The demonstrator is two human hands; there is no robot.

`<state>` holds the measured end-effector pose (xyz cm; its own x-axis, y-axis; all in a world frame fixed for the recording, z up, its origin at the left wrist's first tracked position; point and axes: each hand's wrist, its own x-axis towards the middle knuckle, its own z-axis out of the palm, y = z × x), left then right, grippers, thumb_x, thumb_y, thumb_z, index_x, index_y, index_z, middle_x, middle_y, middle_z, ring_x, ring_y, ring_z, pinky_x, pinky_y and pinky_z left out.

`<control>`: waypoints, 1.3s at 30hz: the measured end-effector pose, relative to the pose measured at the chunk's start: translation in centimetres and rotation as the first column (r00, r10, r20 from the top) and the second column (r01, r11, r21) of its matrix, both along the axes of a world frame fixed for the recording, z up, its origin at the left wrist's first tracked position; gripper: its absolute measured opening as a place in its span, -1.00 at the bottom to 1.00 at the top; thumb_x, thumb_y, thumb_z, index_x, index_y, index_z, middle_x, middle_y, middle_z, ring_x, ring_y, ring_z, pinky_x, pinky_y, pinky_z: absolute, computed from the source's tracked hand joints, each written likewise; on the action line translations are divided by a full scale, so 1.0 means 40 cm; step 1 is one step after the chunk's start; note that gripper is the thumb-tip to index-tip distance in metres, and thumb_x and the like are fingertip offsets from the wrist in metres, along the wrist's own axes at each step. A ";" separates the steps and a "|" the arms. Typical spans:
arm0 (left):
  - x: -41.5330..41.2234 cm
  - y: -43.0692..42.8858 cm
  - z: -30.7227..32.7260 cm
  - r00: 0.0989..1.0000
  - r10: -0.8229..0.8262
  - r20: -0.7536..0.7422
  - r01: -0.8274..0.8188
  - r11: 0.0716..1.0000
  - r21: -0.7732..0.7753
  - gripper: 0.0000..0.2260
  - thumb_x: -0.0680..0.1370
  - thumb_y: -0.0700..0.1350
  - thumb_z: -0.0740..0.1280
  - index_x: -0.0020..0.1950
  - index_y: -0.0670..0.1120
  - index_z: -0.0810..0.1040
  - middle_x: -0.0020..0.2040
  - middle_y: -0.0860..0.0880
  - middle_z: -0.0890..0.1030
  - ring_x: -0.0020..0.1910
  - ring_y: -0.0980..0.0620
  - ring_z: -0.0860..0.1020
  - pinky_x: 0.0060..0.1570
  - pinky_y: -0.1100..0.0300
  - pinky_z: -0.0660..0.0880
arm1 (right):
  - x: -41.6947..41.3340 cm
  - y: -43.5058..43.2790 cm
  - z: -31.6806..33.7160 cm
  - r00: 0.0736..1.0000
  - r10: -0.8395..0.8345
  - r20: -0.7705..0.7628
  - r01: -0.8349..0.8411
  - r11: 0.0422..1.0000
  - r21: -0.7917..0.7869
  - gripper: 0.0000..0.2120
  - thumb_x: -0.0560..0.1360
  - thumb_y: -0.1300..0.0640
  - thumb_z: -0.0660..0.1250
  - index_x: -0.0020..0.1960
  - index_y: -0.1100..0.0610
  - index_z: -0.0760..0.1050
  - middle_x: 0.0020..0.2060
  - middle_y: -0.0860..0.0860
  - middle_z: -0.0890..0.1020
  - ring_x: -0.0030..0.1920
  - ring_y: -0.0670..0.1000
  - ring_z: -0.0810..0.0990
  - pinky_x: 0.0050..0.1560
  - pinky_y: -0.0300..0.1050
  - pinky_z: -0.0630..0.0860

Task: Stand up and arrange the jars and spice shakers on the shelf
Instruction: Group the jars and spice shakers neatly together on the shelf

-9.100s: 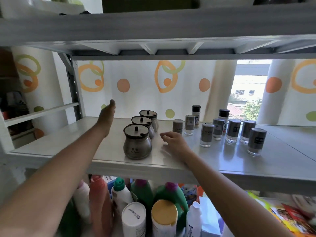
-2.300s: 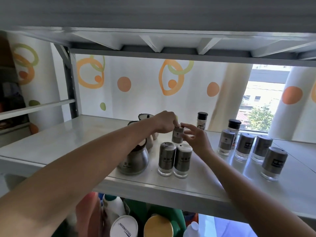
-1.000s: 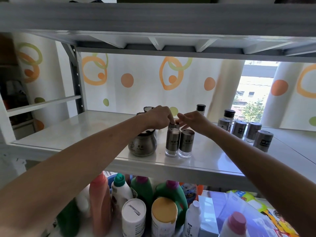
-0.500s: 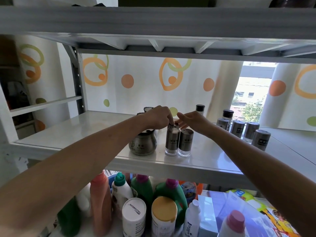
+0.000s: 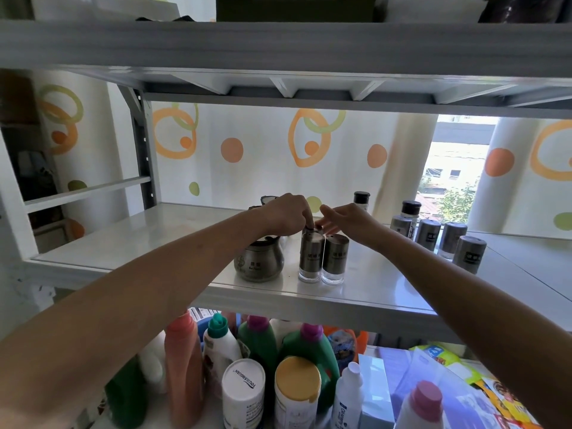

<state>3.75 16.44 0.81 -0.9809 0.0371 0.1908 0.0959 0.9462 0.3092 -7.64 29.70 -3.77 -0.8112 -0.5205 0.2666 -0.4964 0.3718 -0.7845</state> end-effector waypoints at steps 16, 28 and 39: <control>-0.111 -0.005 -0.021 1.000 0.005 0.016 0.000 0.953 -0.302 -0.40 0.57 0.26 -0.06 0.54 -0.01 0.09 0.57 0.03 0.07 0.56 0.01 0.00 0.52 -0.03 -0.03 | 0.002 0.244 0.104 0.810 -0.140 -0.569 0.404 0.836 0.370 -0.54 0.58 -0.19 0.00 0.37 -0.04 0.38 0.37 -0.05 0.44 0.39 0.01 0.38 0.43 0.11 0.19; -0.193 0.360 -0.016 0.952 -0.305 -0.023 0.286 0.913 -0.290 -0.55 0.56 -0.04 0.25 0.41 -0.15 0.34 0.44 -0.10 0.36 0.43 -0.11 0.31 0.40 0.05 0.26 | 0.016 0.603 0.019 0.837 -0.538 -0.101 0.547 0.826 0.137 0.04 0.25 -0.58 -0.05 0.49 0.12 0.17 0.48 0.07 0.26 0.48 0.06 0.21 0.48 0.01 0.07; -0.209 0.527 -0.072 0.913 -0.403 0.069 0.407 0.881 -0.241 -0.41 0.52 -0.34 0.16 0.53 -0.07 0.16 0.53 -0.07 0.22 0.49 -0.07 0.22 0.42 0.09 0.23 | -0.004 0.604 -0.129 0.892 -0.441 0.096 0.445 0.895 -0.026 -0.46 0.34 0.15 0.51 0.27 0.24 0.47 0.14 0.19 0.62 0.11 0.12 0.61 -0.01 -0.16 0.51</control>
<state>-4.62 37.52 -2.07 -0.8731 0.4755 0.1077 0.4842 0.8715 0.0774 -7.79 53.87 -8.95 -0.9755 -0.0903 0.2008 -0.2187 0.4996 -0.8382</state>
